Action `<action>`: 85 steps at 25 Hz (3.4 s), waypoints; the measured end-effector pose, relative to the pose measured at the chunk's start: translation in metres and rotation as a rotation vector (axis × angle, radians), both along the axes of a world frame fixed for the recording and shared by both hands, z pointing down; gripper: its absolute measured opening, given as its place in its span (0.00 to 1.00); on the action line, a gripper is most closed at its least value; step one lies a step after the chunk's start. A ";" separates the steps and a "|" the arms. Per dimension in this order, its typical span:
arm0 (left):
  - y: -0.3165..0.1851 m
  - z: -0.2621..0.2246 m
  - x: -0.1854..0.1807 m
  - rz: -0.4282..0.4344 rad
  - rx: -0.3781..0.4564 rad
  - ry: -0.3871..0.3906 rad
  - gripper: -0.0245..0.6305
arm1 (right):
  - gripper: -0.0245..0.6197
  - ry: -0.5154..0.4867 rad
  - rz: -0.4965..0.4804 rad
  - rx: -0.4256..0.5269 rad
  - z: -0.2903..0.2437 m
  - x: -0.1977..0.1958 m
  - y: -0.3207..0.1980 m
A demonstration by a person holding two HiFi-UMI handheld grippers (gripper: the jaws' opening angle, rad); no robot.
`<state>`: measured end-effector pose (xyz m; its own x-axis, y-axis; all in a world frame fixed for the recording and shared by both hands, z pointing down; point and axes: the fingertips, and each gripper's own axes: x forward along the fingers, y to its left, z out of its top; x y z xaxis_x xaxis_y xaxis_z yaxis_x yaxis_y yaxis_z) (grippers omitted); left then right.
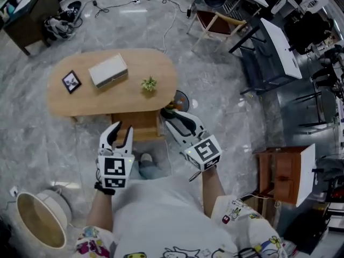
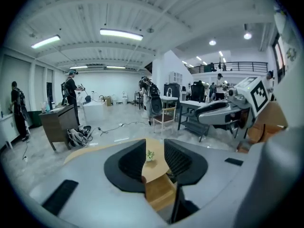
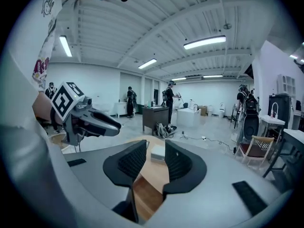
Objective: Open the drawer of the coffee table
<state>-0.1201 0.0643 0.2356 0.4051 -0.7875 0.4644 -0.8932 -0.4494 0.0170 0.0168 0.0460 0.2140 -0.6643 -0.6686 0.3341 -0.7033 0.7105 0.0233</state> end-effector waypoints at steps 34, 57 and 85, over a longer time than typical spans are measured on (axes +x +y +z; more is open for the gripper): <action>0.024 -0.048 -0.083 -0.161 0.093 0.119 0.04 | 0.04 -0.163 0.131 0.049 -0.044 -0.038 0.020; 0.005 -0.039 -0.068 -0.157 0.057 0.067 0.04 | 0.04 -0.159 0.133 -0.012 -0.034 -0.020 0.007; 0.012 -0.035 -0.057 -0.117 0.080 0.061 0.04 | 0.04 -0.159 0.113 0.011 -0.035 -0.019 0.012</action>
<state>-0.1774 0.0761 0.2005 0.3340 -0.8644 0.3759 -0.9379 -0.3445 0.0413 -0.0022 0.0579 0.1789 -0.6287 -0.7450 0.2229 -0.7740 0.6271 -0.0874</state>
